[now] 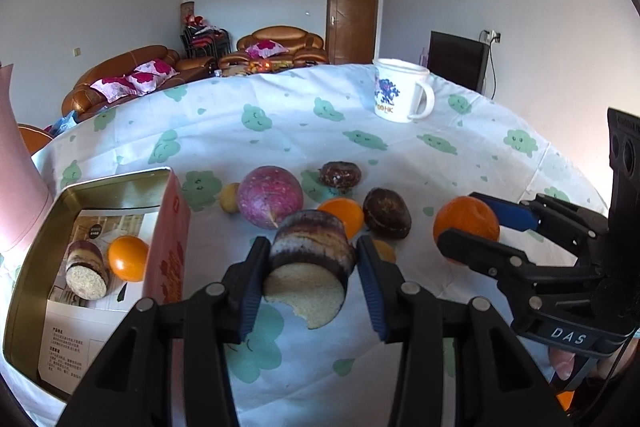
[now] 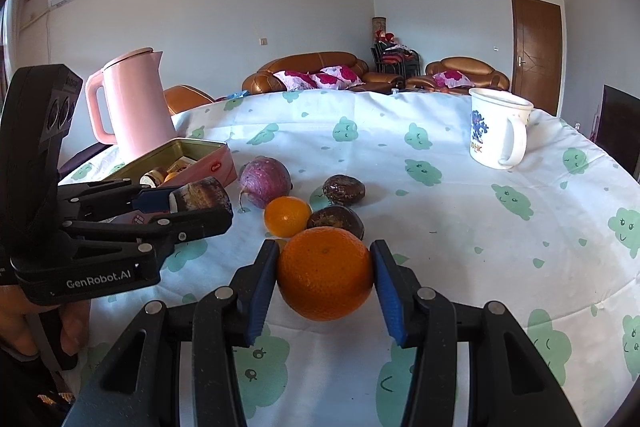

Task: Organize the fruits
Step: 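Grasp the second pastry roll with the left tool while the right tool grasps a large orange, then lift the pastry roll with the left tool while the right tool lifts the large orange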

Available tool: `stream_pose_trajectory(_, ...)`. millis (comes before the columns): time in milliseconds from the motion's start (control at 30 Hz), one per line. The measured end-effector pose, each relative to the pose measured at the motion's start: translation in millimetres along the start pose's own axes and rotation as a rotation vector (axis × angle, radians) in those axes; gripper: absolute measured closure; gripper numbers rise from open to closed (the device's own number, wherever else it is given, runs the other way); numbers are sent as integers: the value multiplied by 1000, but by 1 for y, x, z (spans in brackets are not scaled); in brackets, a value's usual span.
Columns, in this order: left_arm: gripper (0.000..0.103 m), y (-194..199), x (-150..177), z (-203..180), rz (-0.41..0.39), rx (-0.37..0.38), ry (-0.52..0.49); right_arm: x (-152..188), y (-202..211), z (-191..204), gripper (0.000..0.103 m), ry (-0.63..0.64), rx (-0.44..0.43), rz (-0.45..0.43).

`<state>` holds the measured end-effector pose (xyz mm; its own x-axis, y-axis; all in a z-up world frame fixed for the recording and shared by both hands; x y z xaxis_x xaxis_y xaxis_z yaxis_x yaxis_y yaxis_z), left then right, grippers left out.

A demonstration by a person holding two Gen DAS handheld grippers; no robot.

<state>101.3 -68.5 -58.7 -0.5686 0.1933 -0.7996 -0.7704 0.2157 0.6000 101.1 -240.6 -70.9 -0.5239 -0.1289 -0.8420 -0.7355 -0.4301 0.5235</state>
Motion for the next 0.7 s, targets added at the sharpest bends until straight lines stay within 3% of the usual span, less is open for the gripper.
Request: stream_pose_trajectory(700, 57, 26, 3, 3, -118, -40, 24, 3, 14, 6, 54, 37, -12, -85)
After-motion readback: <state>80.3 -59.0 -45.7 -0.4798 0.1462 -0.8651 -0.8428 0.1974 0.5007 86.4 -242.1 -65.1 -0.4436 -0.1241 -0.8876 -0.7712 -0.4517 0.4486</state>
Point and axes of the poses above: each gripper's, at about its wrist camera, not at the fingertips, and y roughly against the way its jaws point, z to its left, x to its underside, the point moved 1 cm from there along -y, roughly the way its jaws point, and after that the axes turned 5 degrees about -y, right-handed, at the moved point
